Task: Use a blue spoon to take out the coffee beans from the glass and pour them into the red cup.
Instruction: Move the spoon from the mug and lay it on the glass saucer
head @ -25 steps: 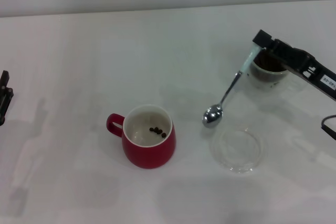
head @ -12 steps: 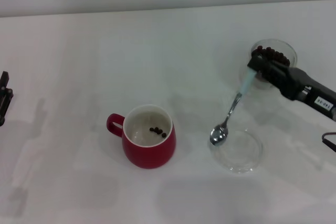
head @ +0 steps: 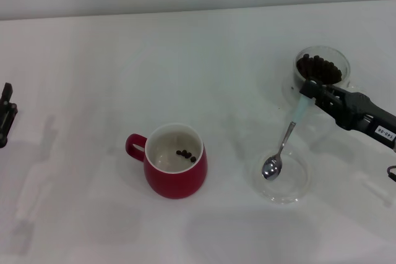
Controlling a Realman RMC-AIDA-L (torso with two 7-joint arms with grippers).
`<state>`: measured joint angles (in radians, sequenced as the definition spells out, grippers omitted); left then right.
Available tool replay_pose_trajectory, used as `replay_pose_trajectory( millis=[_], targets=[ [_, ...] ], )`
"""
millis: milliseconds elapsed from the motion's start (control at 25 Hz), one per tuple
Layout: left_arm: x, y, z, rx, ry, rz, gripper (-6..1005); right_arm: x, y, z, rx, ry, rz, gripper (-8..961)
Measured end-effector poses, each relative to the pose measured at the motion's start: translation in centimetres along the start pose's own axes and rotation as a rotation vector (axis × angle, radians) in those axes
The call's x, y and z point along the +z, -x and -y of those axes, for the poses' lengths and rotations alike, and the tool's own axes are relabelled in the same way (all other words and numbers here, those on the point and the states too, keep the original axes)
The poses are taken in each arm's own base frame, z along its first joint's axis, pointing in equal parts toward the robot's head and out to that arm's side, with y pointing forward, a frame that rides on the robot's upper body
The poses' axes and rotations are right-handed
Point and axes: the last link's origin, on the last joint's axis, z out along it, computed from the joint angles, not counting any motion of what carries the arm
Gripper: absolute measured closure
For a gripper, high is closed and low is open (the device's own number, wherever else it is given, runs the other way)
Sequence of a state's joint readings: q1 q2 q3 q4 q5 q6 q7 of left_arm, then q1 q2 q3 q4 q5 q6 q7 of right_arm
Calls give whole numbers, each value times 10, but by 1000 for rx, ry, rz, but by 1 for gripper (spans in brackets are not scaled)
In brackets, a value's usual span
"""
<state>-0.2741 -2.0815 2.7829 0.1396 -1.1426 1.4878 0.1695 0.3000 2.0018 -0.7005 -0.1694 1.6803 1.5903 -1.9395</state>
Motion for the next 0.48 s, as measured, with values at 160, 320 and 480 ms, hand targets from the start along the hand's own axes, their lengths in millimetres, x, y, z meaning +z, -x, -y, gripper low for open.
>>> replay_pose_trajectory(
  millis=[160, 320, 480],
  targets=[
    [0, 0, -1, -1, 4, -1, 316, 0, -2, 4, 2, -26, -12, 737],
    [1, 0, -1, -2, 5, -1, 316, -1, -4, 6, 7, -50, -18, 736],
    [1, 0, -1, -3, 5, 0, 316, -1, -6, 9, 28, -72, -23, 735]
  ],
)
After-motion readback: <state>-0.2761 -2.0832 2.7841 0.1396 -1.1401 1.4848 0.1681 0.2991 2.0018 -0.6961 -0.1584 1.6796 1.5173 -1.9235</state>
